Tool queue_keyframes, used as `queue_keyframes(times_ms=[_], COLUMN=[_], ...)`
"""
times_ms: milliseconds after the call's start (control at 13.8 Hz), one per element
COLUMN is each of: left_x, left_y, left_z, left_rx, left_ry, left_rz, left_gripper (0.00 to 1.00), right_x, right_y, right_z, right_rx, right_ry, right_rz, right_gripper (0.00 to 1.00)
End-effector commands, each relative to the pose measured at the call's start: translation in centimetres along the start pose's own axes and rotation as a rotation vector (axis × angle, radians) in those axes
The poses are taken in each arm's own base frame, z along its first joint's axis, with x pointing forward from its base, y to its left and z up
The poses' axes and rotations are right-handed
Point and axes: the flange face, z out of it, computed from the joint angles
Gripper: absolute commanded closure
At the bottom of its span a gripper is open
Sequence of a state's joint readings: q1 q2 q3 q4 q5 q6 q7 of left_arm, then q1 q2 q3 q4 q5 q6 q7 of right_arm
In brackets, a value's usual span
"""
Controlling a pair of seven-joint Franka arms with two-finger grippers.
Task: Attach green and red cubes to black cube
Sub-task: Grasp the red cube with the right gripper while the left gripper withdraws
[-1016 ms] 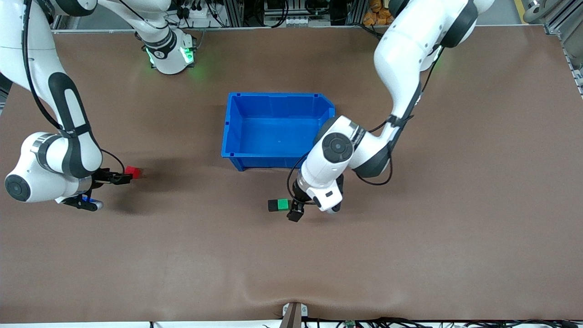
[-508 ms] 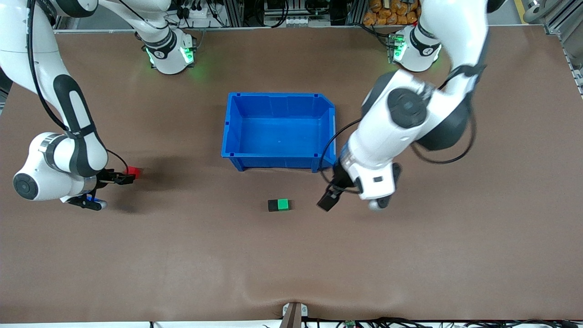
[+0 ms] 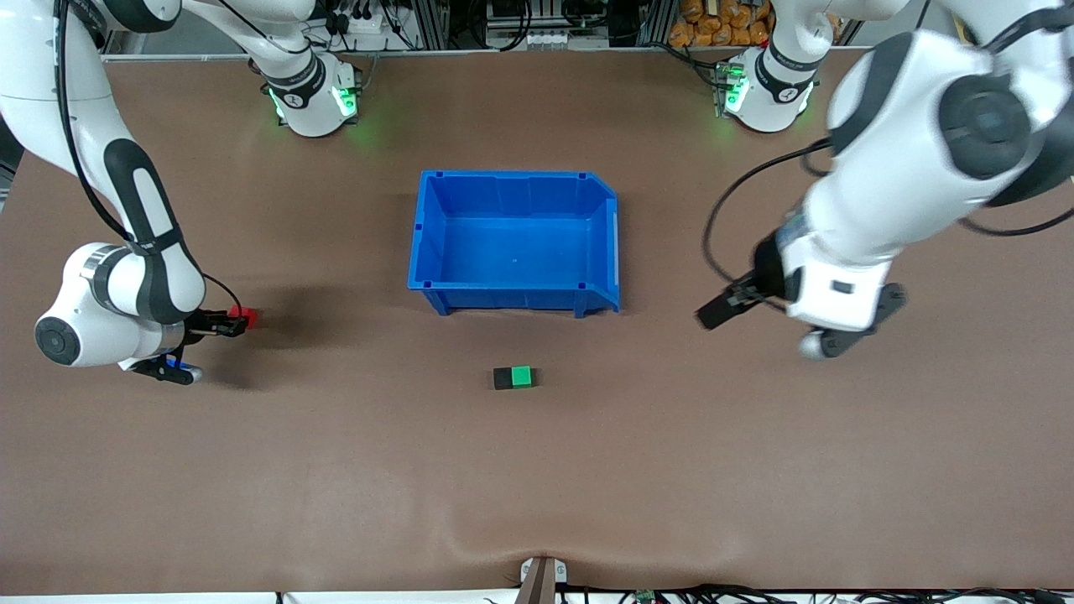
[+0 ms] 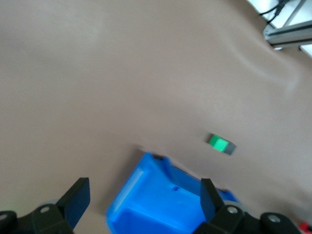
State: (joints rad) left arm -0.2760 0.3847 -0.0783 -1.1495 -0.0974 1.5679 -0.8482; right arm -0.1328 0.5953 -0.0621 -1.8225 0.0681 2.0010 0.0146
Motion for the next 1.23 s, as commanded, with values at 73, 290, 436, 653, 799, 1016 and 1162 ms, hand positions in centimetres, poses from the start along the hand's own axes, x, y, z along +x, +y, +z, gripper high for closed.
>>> queue_keyframes(times_ms=[73,290,436,653,799,1016,1162], left_x=[1.0,0.5,0.2,0.1,0.8,-0.4,-1.4], left_y=[-5.6,-7.5,-8.2,-10.3,-12.4,-15.5,-16.5], left_z=[-2.8,-4.3,-4.6,-4.9,-4.7,-4.4,-4.4], left_rx=[0.142,0.243,0.262,0.275,0.246,0.219,0.209], left_ry=[0.009,0.007,-0.025,-0.097,-0.107,-0.049,-0.025], left_rz=[0.271,0.409,0.441,0.497,0.465,0.442,0.441], left_gripper=[0.00,0.00,0.00,0.00,0.00,0.00,0.00], right_x=[0.0,-0.1,-0.2,-0.5,-0.6,-0.7,-0.7], right_y=[-0.4,-0.4,-0.6,-1.4,-1.7,-2.0,-2.1], right_z=[0.6,0.6,0.6,0.1,-0.1,-0.4,-0.7], right_rx=[0.027,0.027,0.037,0.032,0.053,0.097,0.100], right_ry=[-0.004,-0.010,-0.022,-0.039,-0.047,-0.073,-0.077], right_rz=[0.027,0.026,0.066,0.125,0.148,0.165,0.197], right_gripper=[0.57,0.84,0.99,1.00,1.00,1.00,1.00])
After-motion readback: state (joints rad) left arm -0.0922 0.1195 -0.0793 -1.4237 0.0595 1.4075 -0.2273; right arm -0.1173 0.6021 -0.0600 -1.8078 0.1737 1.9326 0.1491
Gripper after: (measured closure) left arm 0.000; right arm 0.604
